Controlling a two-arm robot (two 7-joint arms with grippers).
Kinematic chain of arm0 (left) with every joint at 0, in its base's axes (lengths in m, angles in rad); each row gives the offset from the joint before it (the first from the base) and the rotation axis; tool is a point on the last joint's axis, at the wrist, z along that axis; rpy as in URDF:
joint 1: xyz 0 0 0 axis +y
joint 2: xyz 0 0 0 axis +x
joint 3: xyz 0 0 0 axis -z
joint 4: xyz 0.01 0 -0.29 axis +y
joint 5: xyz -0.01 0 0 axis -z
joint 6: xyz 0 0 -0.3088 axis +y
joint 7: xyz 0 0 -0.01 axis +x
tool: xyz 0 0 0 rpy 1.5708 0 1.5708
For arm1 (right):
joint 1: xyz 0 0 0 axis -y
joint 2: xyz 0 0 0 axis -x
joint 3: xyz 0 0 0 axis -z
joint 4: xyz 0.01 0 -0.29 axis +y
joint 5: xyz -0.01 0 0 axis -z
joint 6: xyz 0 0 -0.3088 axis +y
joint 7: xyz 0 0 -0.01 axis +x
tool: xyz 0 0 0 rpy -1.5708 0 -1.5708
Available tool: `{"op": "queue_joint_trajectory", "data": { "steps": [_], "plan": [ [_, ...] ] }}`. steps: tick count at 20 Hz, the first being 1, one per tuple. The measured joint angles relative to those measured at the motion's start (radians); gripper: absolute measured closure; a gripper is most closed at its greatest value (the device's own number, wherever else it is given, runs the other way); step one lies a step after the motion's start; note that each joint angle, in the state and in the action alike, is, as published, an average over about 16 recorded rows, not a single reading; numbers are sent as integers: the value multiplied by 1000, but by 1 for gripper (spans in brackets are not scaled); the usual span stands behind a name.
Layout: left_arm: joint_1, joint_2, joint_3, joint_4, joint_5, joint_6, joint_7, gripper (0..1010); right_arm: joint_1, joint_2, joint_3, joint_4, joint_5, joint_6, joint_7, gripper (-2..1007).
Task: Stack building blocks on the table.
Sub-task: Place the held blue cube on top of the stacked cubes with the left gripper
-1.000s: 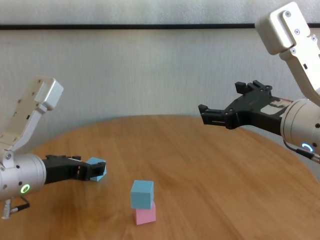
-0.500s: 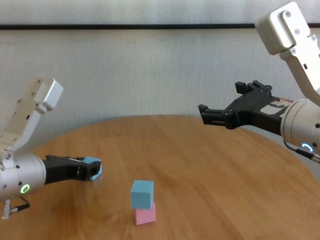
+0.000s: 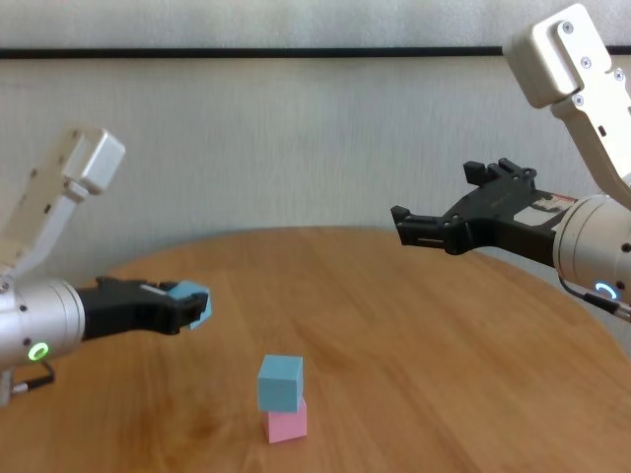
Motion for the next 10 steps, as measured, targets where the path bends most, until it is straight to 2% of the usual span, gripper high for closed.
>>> {"op": "queue_joint_trajectory", "data": {
  "steps": [6, 10],
  "plan": [
    [14, 61, 19, -73, -17, -41, -119, 614, 0, 0, 0, 0, 0, 0, 0, 4],
    [24, 104, 30, -117, -50, -62, -214, 614, 0, 0, 0, 0, 0, 0, 0, 4]
  ]
}}
